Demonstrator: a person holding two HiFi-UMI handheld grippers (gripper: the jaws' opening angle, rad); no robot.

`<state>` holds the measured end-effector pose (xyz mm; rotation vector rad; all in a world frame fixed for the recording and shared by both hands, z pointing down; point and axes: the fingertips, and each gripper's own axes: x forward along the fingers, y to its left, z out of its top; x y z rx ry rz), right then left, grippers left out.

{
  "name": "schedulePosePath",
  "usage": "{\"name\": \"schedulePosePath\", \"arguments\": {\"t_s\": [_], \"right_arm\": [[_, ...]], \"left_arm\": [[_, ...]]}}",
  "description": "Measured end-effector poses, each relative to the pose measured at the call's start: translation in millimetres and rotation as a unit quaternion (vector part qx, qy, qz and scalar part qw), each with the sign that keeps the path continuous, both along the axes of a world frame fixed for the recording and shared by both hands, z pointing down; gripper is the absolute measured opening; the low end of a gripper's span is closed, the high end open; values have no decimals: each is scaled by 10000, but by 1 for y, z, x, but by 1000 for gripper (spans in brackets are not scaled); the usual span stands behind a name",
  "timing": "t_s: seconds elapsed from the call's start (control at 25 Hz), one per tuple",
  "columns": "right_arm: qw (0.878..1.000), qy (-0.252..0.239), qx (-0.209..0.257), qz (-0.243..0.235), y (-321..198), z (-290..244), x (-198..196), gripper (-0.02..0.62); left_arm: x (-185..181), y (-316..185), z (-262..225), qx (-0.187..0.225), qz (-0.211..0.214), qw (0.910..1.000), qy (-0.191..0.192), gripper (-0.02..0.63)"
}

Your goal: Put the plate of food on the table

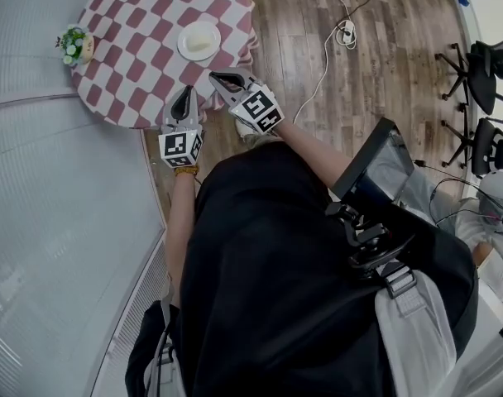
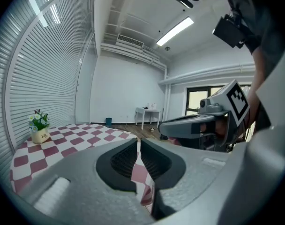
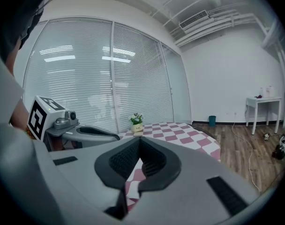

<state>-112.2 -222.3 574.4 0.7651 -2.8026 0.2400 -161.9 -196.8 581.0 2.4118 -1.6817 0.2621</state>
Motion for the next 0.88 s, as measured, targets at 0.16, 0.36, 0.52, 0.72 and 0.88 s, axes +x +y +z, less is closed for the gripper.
{"name": "schedulePosePath", "arguments": {"t_s": [0.16, 0.36, 0.52, 0.72, 0.88], "right_arm": [[10000, -9, -25, -79, 4, -1, -1, 9], [9998, -21, -73, -159, 7, 1, -5, 9], [9997, -36, -88, -218, 9, -1, -7, 9], [9997, -18, -108, -228, 7, 1, -7, 9], [9997, -7, -127, -217, 9, 5, -5, 9]], "left_arm": [[3, 4, 6, -71, 29, 10000, 6, 8], [3, 6, 6, -84, 37, 10000, -6, 8], [1, 7, 6, -91, 5, 10000, 7, 8], [-1, 7, 7, -104, -7, 9999, 28, 8], [2, 9, 11, -127, 20, 9999, 36, 8]]}}
